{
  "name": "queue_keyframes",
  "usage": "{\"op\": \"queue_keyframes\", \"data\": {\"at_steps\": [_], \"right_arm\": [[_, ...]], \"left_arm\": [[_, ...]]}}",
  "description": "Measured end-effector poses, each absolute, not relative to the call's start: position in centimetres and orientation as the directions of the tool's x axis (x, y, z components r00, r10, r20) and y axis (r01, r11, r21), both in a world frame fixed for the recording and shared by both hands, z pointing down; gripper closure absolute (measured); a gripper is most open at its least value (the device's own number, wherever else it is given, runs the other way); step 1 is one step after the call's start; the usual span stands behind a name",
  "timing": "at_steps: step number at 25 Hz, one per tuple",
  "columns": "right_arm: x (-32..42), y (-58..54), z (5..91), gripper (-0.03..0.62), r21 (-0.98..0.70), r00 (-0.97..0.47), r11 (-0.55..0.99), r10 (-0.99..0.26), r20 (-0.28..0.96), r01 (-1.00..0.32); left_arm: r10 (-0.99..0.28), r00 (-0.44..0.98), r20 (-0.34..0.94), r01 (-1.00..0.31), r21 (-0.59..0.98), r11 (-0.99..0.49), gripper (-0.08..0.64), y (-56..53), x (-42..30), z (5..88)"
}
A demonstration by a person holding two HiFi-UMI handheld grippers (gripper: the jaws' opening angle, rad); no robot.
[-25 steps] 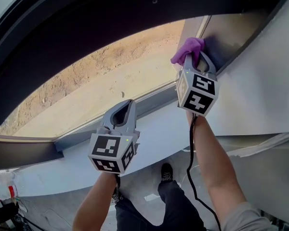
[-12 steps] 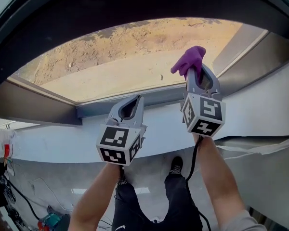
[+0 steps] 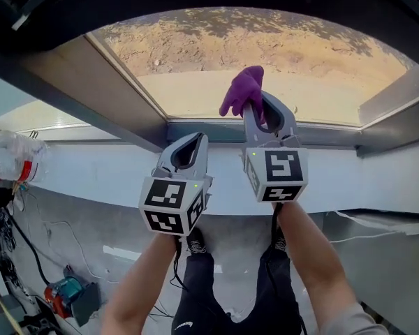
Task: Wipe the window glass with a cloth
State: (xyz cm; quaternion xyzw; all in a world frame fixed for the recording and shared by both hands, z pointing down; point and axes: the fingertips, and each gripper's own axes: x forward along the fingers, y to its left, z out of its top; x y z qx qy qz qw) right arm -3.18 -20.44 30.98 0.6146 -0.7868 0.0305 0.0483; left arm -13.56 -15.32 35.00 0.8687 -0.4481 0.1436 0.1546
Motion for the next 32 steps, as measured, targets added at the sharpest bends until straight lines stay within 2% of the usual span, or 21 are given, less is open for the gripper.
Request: {"op": "queue_keyframes", "data": {"at_steps": [6, 15, 24, 32], "right_arm": [[-15.2, -22.6, 31.1, 0.505, 0.048, -0.411, 0.420, -0.903, 0.126, -0.906], [-25.4, -27.3, 32.0, 0.505, 0.090, -0.488, 0.507, -0.856, 0.174, -0.857], [-27.4, -29.3, 33.2, 0.506, 0.076, -0.473, 0.490, -0.865, 0.169, -0.868], [-22.9, -28.7, 33.4, 0.506, 0.066, -0.438, 0.452, -0.885, 0.156, -0.890]], "left_arm": [[-0.788, 0.470, 0.396, -0.880, 0.140, -0.454, 0.560, -15.5, -22.4, 35.5], [-0.797, 0.448, 0.405, -0.893, 0.168, -0.417, 0.560, -16.0, -30.4, 36.6], [-0.782, 0.477, 0.402, -0.878, 0.175, -0.446, 0.560, -17.0, -31.3, 37.9], [-0.755, 0.510, 0.411, -0.858, 0.178, -0.482, 0.560, -17.3, -27.7, 38.8]]}}
